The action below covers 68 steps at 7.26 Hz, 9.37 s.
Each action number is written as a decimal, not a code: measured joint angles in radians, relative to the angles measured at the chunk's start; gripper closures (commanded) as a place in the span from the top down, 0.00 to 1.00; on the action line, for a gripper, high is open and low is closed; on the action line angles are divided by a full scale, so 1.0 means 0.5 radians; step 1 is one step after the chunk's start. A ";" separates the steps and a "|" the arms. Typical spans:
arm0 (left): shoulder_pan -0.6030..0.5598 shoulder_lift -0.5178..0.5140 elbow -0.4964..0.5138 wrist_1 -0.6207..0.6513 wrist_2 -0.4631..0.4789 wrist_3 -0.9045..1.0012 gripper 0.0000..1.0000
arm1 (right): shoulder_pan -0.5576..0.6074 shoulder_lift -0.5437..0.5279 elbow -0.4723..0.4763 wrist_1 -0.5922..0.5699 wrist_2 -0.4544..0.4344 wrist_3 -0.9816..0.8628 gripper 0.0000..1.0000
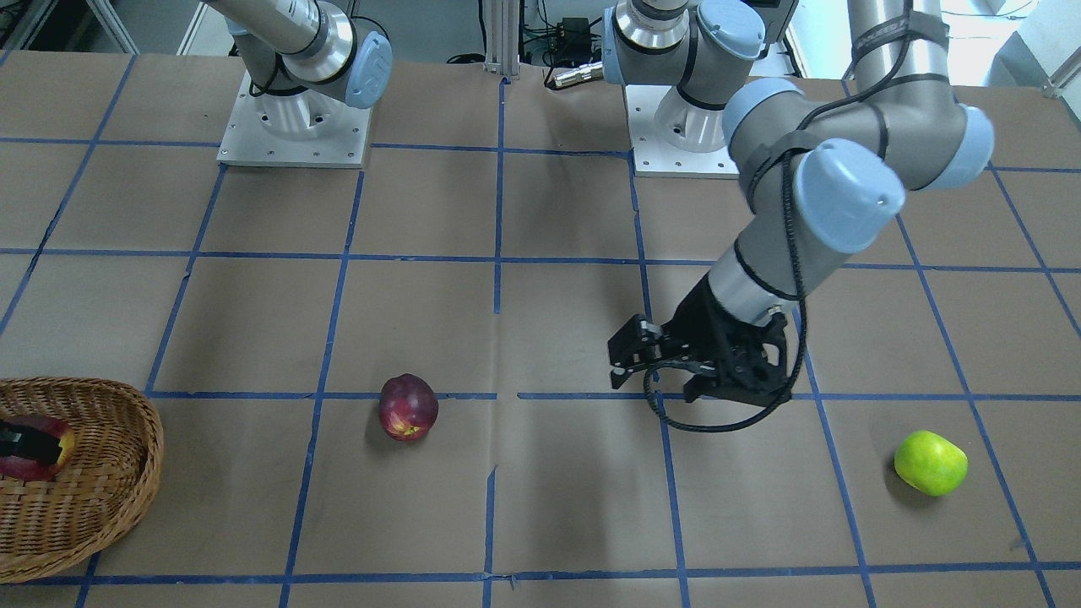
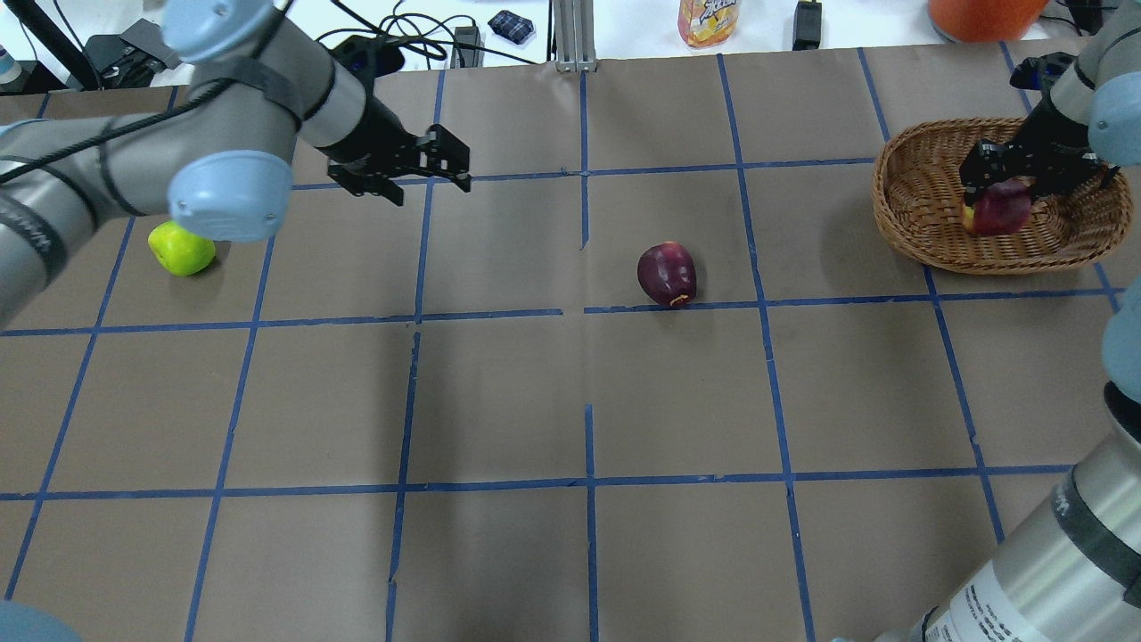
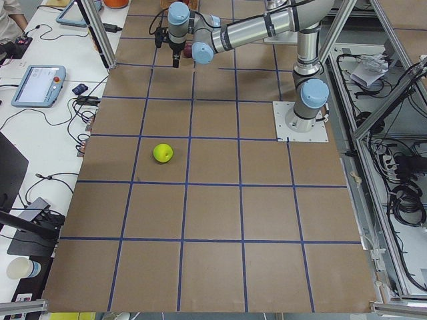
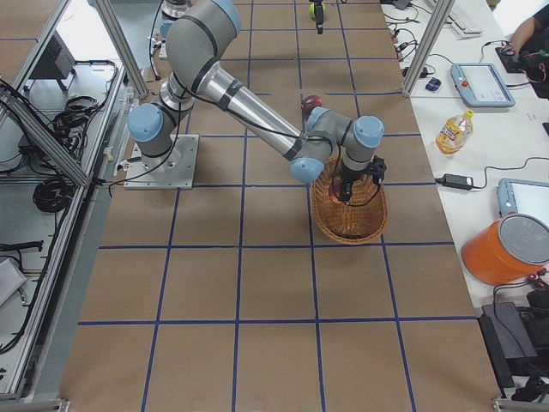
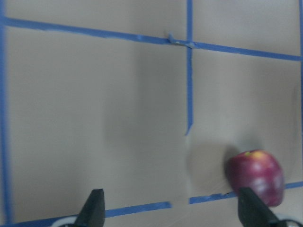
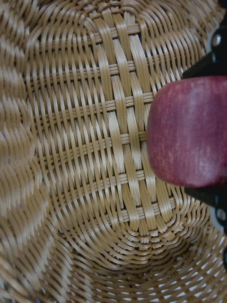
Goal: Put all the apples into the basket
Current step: 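Reach the left gripper to the green apple while the right returns, then grasp dark red apple with right gripper while left lifts green apple, then release dark red apple into basket while left sets green apple centrally, then move the right gripper over the green apple at the table center, then close the right gripper on the green apple and lift it, then carry the green apple into the basket and open the right gripper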
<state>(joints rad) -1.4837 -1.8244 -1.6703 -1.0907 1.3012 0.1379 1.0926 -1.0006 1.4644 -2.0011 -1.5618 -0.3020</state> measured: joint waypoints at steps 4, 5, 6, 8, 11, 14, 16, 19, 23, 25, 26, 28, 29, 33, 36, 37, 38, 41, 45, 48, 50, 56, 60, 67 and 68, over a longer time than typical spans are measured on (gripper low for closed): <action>0.654 -0.145 0.207 -0.160 0.603 0.912 1.00 | 0.095 -0.181 -0.028 0.156 0.032 0.066 1.00; 0.680 -0.241 0.277 -0.157 0.679 1.093 1.00 | 0.227 -0.288 -0.040 0.239 0.051 0.160 1.00; 0.694 -0.349 0.350 -0.155 0.703 1.340 1.00 | 0.412 -0.360 -0.041 0.275 0.076 0.268 1.00; 0.759 -0.524 0.471 -0.174 0.664 1.632 1.00 | 0.762 -0.375 -0.032 0.280 0.199 0.552 1.00; 0.801 -0.698 0.509 -0.181 0.610 1.673 1.00 | 1.185 -0.234 0.061 0.158 0.248 0.912 1.00; 0.804 -0.778 0.505 -0.164 0.605 1.673 0.76 | 1.258 -0.157 0.197 -0.033 0.216 0.935 1.00; 0.804 -0.787 0.511 -0.160 0.609 1.665 0.31 | 1.259 -0.137 0.233 -0.071 0.120 0.931 1.00; 0.713 -0.679 0.566 -0.348 0.609 1.435 0.19 | 1.257 -0.076 0.363 -0.241 0.112 0.944 0.46; 0.392 -0.487 0.558 -0.741 0.268 0.685 0.04 | 1.245 -0.092 0.385 -0.253 0.083 0.968 0.00; 0.138 -0.442 0.437 -0.720 0.124 0.199 0.04 | 1.094 -0.220 0.287 -0.166 0.044 0.915 0.00; -0.039 -0.454 0.399 -0.603 0.110 -0.096 0.04 | 0.917 -0.286 0.200 -0.031 0.031 0.828 0.00; -0.412 -0.523 0.342 -0.221 0.110 -0.686 0.04 | 0.491 -0.361 -0.030 0.284 -0.006 0.458 0.00; -0.560 -0.569 0.332 -0.051 0.124 -0.885 0.11 | 0.302 -0.360 -0.115 0.374 -0.054 0.201 0.00; -0.848 -0.662 0.321 0.231 0.349 -1.083 1.00 | -0.161 -0.011 -0.202 -0.002 -0.116 -0.589 0.00; -0.640 -0.350 0.492 -0.125 0.381 -0.652 1.00 | -0.221 0.087 -0.154 -0.149 -0.105 -0.613 1.00; -0.482 -0.201 0.603 -0.498 0.387 -0.401 1.00 | -0.224 0.097 -0.144 -0.159 -0.099 -0.610 1.00; -0.316 -0.059 0.686 -0.878 0.397 -0.166 1.00 | -0.224 0.097 -0.145 -0.158 -0.100 -0.608 1.00; 0.014 0.237 0.613 -1.232 0.503 0.235 1.00 | -0.150 -0.065 -0.152 0.006 -0.100 -0.576 1.00; -0.014 0.391 0.385 -1.148 0.514 0.083 1.00 | 0.525 -0.348 -0.142 0.378 0.172 0.478 1.00; -0.064 0.371 0.371 -1.019 0.499 0.054 1.00 | 1.067 -0.198 -0.140 0.182 0.208 1.272 1.00; -0.089 0.370 0.361 -1.010 0.502 0.050 1.00 | 1.281 0.006 -0.145 -0.101 0.215 1.616 1.00; -0.093 0.388 0.349 -1.009 0.497 0.047 1.00 | 1.529 0.113 -0.074 -0.046 0.287 1.812 1.00; -0.088 0.397 0.343 -1.009 0.495 0.049 1.00 | 1.536 0.125 -0.056 -0.015 0.291 1.802 0.00; -0.088 0.392 0.346 -1.009 0.494 0.045 1.00 | 0.861 -0.124 -0.333 0.378 0.022 1.092 0.00; -0.088 0.394 0.345 -1.009 0.495 0.046 1.00 | 0.669 -0.128 -0.349 0.391 -0.081 0.820 0.00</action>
<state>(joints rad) -1.5278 -1.6276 -1.4980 -1.5953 1.5487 0.1607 1.4269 -1.0646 1.2898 -1.8058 -1.6023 0.1081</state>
